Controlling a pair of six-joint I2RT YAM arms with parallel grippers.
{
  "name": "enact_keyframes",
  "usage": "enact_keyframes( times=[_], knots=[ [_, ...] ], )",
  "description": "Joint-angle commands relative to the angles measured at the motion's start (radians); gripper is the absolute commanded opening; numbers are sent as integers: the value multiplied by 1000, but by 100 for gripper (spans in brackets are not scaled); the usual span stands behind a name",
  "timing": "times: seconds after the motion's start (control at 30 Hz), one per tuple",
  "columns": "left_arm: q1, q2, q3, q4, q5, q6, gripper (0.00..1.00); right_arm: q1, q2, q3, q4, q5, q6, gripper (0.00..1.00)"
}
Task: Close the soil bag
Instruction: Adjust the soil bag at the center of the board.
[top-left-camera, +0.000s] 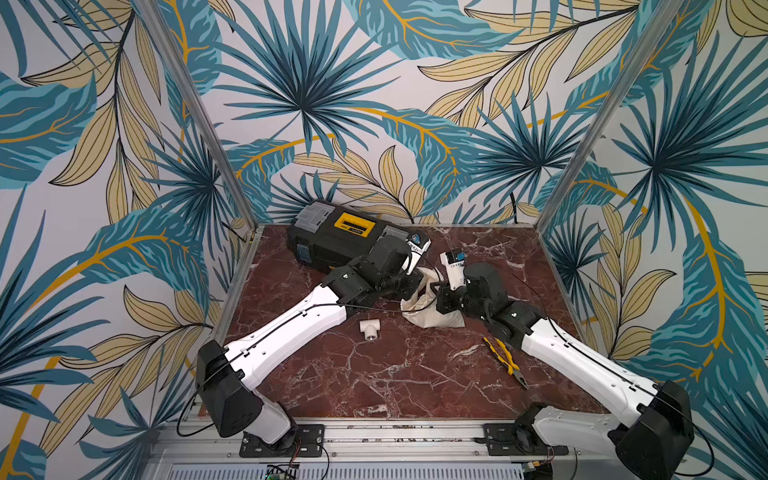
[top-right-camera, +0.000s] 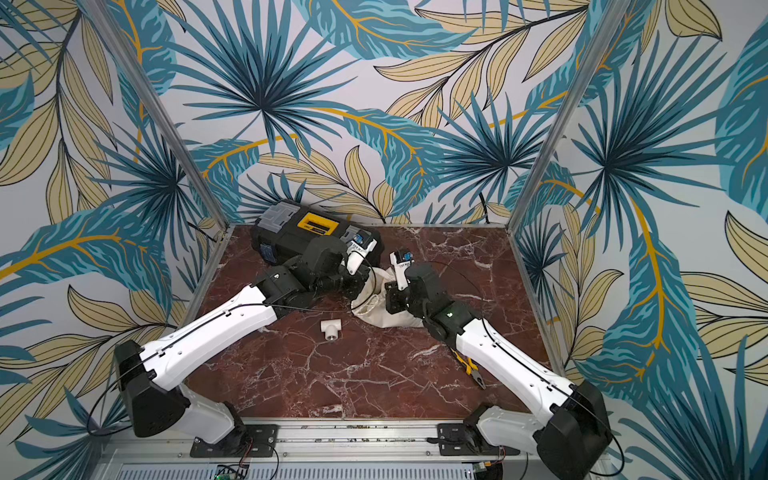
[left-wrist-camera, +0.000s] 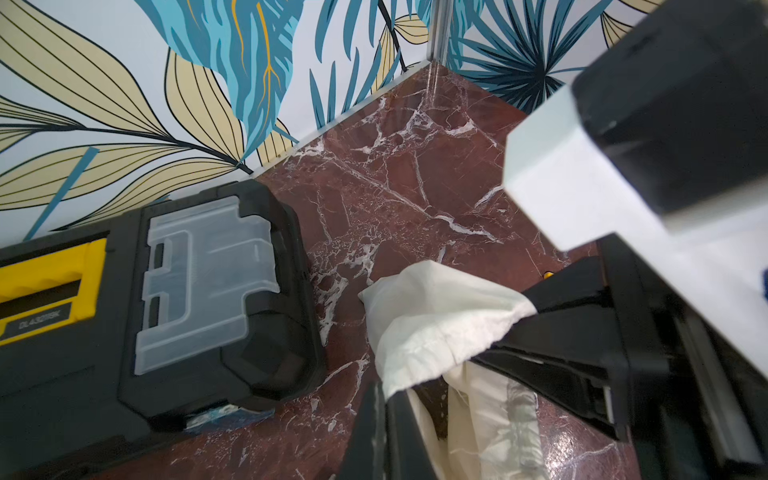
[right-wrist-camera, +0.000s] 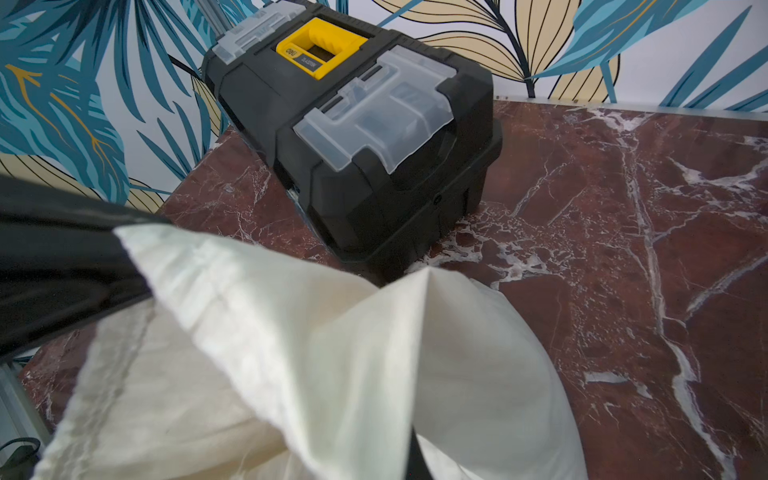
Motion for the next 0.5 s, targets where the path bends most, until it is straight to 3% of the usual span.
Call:
enact_keyframes(
  times=[0.0, 0.47],
  knots=[
    [4, -69, -3, 5, -7, -31, 0, -2, -16, 44, -15, 40, -8, 0],
    [0, -173, 16, -68, 21, -159, 0, -14, 40, 265, -146, 39, -95, 0]
  ],
)
